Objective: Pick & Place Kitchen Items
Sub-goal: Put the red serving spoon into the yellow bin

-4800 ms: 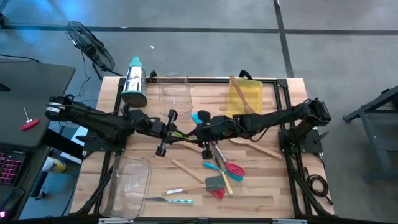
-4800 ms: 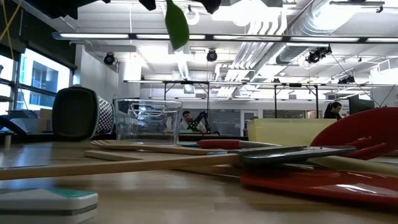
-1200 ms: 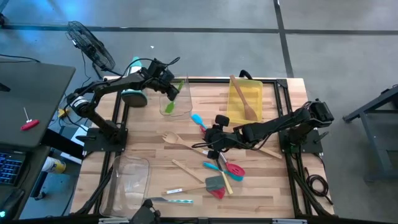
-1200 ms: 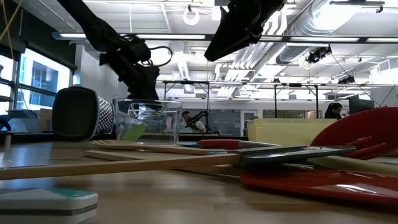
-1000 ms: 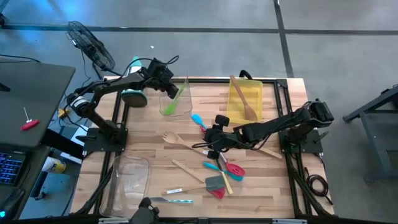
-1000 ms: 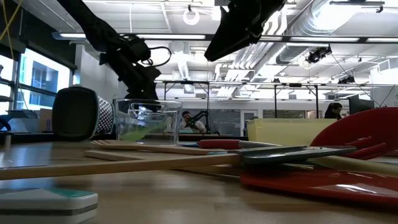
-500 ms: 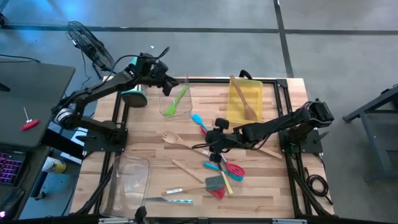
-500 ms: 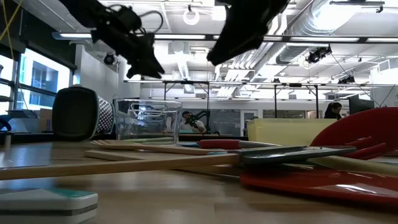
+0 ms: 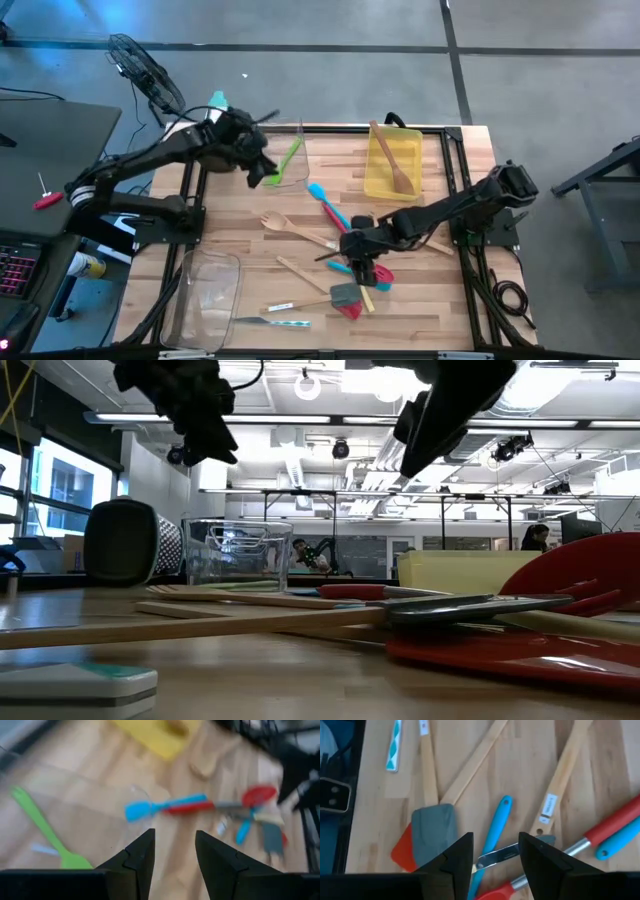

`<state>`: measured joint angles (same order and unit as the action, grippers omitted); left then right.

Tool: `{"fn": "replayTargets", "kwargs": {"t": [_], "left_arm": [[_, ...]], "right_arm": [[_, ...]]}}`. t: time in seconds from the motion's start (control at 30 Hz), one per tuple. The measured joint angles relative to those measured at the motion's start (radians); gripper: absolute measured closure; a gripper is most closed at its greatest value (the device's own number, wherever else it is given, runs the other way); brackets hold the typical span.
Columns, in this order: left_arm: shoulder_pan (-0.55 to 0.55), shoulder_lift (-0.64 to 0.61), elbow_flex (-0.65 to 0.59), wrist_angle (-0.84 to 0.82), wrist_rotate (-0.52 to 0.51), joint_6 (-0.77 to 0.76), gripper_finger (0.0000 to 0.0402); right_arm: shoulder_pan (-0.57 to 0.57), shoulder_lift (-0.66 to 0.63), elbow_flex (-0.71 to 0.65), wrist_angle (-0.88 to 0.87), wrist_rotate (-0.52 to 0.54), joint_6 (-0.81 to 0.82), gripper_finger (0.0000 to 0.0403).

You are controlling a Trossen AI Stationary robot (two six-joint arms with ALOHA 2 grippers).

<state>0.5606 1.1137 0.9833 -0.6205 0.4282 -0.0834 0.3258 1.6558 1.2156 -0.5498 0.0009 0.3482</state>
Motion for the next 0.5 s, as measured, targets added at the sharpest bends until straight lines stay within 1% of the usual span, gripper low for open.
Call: {"fn": "replayTargets", "kwargs": {"t": [0.07,0.17,0.37,0.5], "left_arm": [[-0.042,0.000,0.000,-0.054,0.000,0.000,0.0263],[-0.106,0.000,0.000,-0.093,-0.001,0.000,0.0263],[-0.224,0.000,0.000,-0.085,-0.009,0.000,0.0263],[-0.286,0.001,0.000,-0.086,-0.093,0.001,0.0263]], "right_arm": [[0.021,0.000,0.000,0.000,-0.003,0.010,0.0254],[0.048,0.000,0.000,0.000,-0.003,0.061,0.0254],[0.080,0.000,0.000,-0.047,-0.006,0.252,0.0254],[0.114,0.001,0.000,-0.073,-0.044,0.308,0.0254]]}}
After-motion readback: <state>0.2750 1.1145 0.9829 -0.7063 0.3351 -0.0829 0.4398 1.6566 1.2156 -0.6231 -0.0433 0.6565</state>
